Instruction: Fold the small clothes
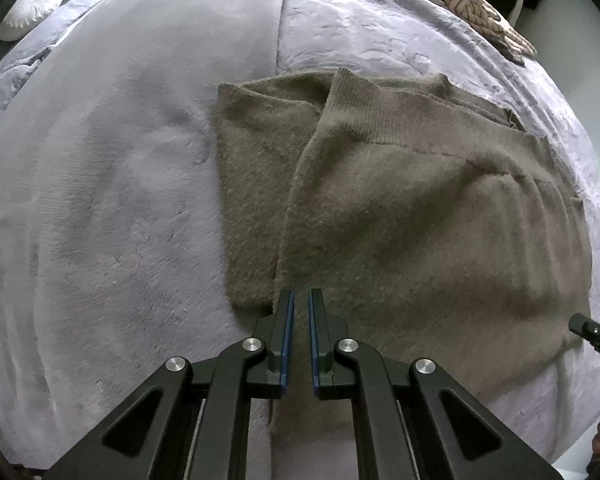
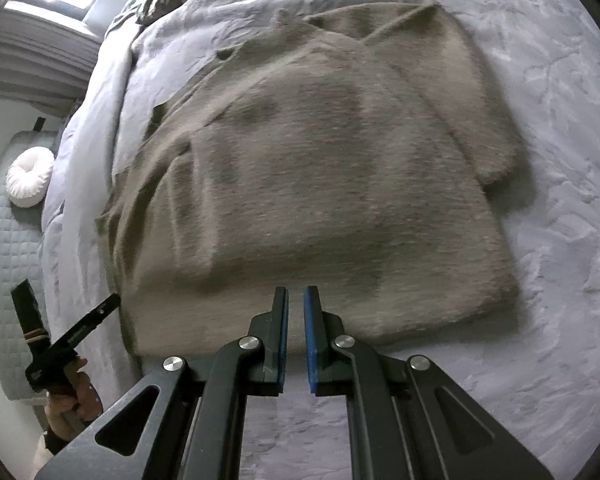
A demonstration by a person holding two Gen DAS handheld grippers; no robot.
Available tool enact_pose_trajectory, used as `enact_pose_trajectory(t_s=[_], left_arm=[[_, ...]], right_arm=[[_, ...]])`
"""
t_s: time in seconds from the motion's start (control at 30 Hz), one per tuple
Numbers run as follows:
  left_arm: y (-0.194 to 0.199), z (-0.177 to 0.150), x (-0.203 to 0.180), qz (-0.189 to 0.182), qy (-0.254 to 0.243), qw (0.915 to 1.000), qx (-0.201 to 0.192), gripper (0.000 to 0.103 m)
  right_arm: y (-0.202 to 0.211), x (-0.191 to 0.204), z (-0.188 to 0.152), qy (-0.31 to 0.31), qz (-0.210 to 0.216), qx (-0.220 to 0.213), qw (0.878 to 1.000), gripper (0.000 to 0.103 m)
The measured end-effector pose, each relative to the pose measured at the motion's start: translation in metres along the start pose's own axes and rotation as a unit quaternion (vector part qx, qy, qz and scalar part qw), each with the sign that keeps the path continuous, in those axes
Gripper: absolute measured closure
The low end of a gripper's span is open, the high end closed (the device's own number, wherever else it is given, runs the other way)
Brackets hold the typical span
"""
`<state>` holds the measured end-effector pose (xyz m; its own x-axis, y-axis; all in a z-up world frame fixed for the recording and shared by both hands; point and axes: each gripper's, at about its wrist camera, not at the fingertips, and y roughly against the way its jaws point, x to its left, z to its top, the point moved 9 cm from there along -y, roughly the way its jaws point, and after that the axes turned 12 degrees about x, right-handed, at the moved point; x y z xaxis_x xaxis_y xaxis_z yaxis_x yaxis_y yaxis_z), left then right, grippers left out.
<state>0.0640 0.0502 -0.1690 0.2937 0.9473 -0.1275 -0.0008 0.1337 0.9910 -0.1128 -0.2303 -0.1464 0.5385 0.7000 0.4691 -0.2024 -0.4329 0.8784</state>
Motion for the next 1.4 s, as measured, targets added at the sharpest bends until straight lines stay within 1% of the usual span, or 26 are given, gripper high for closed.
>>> enact_pose_trajectory(t_s=[0.1, 0.13, 0.17, 0.2, 0.27, 0.3, 0.37, 0.4, 0.43, 0.47, 0.5, 0.53, 0.6, 0.63, 0.67, 0.73, 0.8, 1.03, 1.4], left_arm=[[0.003, -0.003, 0.002, -0.001, 0.005, 1.0, -0.002, 0.094], [0.004, -0.003, 0.004, 0.001, 0.008, 1.0, -0.004, 0.09], [0.005, -0.004, 0.005, 0.004, 0.012, 0.9999, -0.005, 0.044], [0.008, -0.004, 0.009, 0.01, 0.02, 0.9997, -0.009, 0.001], [0.015, -0.004, 0.013, 0.02, 0.025, 0.9991, -0.028, 0.001], [0.017, -0.005, 0.014, 0.02, 0.025, 0.999, -0.031, 0.001], [0.019, -0.007, 0.018, 0.015, 0.034, 0.9987, -0.034, 0.001], [0.019, -0.007, 0.02, 0.014, 0.039, 0.9986, -0.033, 0.001], [0.019, -0.008, 0.022, 0.015, 0.043, 0.9984, -0.034, 0.001], [0.02, -0.008, 0.026, 0.017, 0.05, 0.998, -0.034, 0.001], [0.021, -0.008, 0.029, 0.021, 0.057, 0.9976, -0.034, 0.001], [0.021, -0.008, 0.034, 0.03, 0.069, 0.9966, -0.033, 0.001], [0.02, -0.008, 0.042, 0.042, 0.081, 0.9954, -0.031, 0.001], [0.017, -0.009, 0.047, 0.053, 0.087, 0.9946, -0.024, 0.001], [0.016, -0.01, 0.051, 0.056, 0.089, 0.9943, -0.019, 0.001], [0.01, -0.013, 0.055, 0.05, 0.092, 0.9945, -0.003, 0.001], [0.007, -0.016, 0.056, 0.041, 0.094, 0.9947, 0.004, 0.001], [0.006, -0.023, 0.057, 0.044, 0.086, 0.9953, 0.007, 0.001], [0.004, -0.022, 0.074, 0.03, 0.088, 0.9956, 0.012, 0.001]], right_arm=[[-0.003, 0.011, -0.001, 0.009, 0.005, 0.004, 1.0, 0.094], [-0.005, 0.015, -0.002, 0.011, 0.007, 0.006, 1.0, 0.094], [-0.006, 0.018, -0.003, 0.013, 0.009, 0.007, 1.0, 0.094], [-0.008, 0.021, -0.003, 0.015, 0.01, 0.008, 1.0, 0.094], [-0.011, 0.026, -0.005, 0.017, 0.012, 0.01, 1.0, 0.094], [-0.013, 0.029, -0.006, 0.018, 0.014, 0.011, 1.0, 0.093], [-0.018, 0.037, -0.009, 0.02, 0.019, 0.015, 1.0, 0.087], [-0.019, 0.04, -0.009, 0.022, 0.019, 0.016, 0.999, 0.08], [-0.022, 0.044, -0.011, 0.025, 0.019, 0.019, 0.999, 0.07], [-0.023, 0.048, -0.012, 0.028, 0.019, 0.02, 0.999, 0.065], [-0.025, 0.053, -0.014, 0.033, 0.019, 0.021, 0.999, 0.057], [-0.026, 0.056, -0.016, 0.037, 0.019, 0.021, 0.999, 0.055], [-0.029, 0.066, -0.02, 0.048, 0.021, 0.026, 0.998, 0.055], [-0.03, 0.069, -0.021, 0.051, 0.023, 0.028, 0.998, 0.055], [-0.032, 0.074, -0.023, 0.055, 0.025, 0.032, 0.998, 0.054], [-0.037, 0.083, -0.028, 0.064, 0.032, 0.04, 0.997, 0.049], [-0.042, 0.091, -0.032, 0.07, 0.038, 0.048, 0.996, 0.049], [-0.07, 0.124, -0.048, 0.08, 0.07, 0.085, 0.991, 0.049], [-0.095, 0.157, -0.056, 0.061, 0.117, 0.106, 0.985, 0.048]])
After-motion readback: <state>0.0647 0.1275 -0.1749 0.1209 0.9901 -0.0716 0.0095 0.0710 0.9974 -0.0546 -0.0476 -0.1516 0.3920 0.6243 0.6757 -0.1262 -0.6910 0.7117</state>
